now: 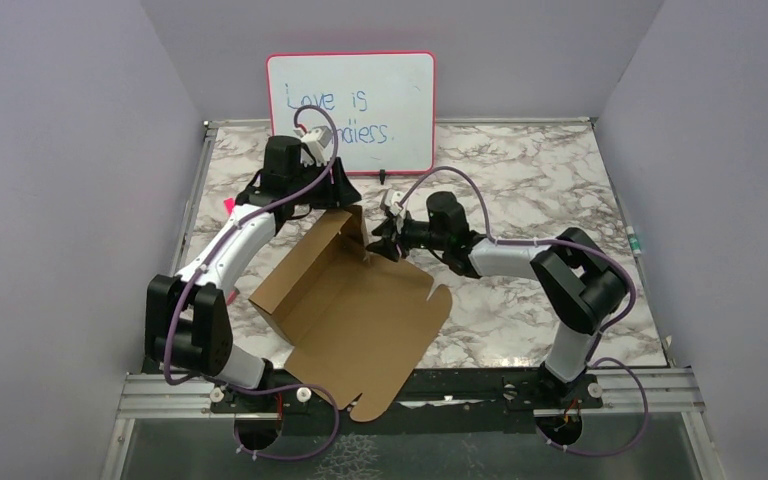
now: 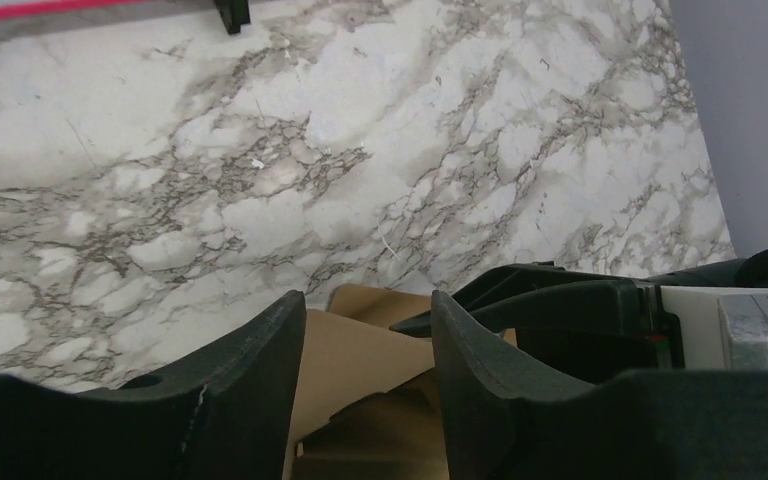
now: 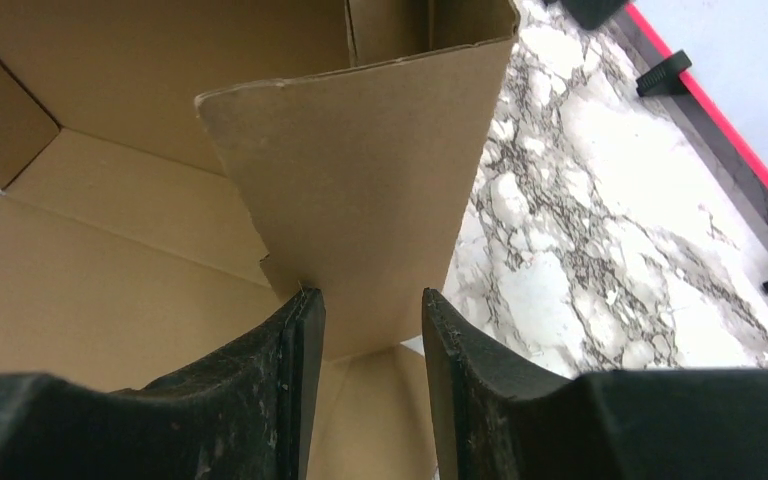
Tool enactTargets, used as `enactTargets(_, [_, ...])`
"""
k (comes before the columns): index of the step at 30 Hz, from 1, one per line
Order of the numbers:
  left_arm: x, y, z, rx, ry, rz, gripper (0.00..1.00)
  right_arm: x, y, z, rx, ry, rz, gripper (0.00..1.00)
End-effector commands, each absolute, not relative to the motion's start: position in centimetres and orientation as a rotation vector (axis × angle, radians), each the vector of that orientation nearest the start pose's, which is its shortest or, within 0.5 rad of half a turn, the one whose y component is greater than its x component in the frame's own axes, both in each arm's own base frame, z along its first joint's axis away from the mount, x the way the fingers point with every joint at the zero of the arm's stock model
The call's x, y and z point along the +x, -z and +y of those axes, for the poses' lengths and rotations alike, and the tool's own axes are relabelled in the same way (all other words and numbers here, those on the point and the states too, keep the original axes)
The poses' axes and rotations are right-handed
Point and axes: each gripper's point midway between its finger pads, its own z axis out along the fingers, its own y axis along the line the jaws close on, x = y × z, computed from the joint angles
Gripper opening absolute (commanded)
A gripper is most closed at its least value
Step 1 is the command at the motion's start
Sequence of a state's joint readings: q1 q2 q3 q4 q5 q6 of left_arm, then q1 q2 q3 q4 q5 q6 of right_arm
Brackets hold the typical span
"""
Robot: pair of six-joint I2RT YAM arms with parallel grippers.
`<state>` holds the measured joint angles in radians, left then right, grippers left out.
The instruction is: Fold the paper box
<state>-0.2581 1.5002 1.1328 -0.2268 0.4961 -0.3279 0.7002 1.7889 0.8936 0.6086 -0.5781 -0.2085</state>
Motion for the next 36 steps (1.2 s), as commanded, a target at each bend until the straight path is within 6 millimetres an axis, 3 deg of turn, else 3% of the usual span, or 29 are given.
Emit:
enactTargets(1, [38.1, -23.6, -17.3, 0.204, 0.770, 2.073, 0.52, 31.1, -12.9, 39.4, -1.217, -0.932, 1.396, 0.46])
enactTargets(9, [37.9, -24.2, -15.6, 0.167, 0.738, 2.070, 0.52, 31.4, -12.9, 40.4, -1.258, -0.952, 1.360, 0.46])
enactTargets(13, [37.6, -24.7, -13.5, 0.132, 0.602, 2.066, 0.48, 31.3, -12.9, 40.7, -1.274, -0.968, 1.342, 0.45])
enactTargets(17, [36.9, -23.9, -11.6, 0.103, 0.487, 2.074, 0.45, 31.2, -12.8, 41.0, -1.291, -0.983, 1.322, 0.45])
enactTargets(24, [36.1, -21.3, -13.9, 0.171, 0.643, 2.150, 0.32, 31.6, -12.4, 41.9, -1.313, -1.001, 1.297, 0.45])
enactTargets(36, [35.7, -19.7, -15.1, 0.206, 0.723, 2.196, 0.27, 32.4, -13.3, 42.8, -1.319, -0.983, 1.232, 0.45])
